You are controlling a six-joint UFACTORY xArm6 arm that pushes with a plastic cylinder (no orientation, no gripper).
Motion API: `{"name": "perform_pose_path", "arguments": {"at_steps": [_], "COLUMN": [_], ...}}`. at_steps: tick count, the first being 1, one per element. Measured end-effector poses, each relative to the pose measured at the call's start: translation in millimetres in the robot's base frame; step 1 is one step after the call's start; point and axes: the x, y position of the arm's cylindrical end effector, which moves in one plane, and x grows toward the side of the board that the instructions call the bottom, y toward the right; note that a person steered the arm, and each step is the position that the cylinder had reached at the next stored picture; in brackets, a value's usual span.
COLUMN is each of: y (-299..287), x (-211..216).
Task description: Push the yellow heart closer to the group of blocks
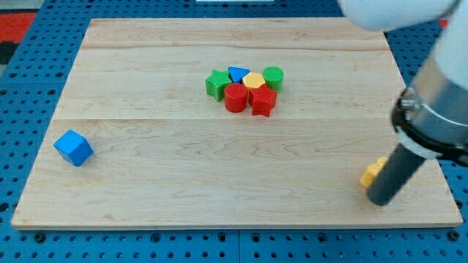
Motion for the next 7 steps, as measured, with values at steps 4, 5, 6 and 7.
{"name": "perform_pose_path", "arguments": {"at_steps": [4, 5, 6, 7], "y": [36, 40, 40, 40], "x": [-21, -38, -64, -91]}}
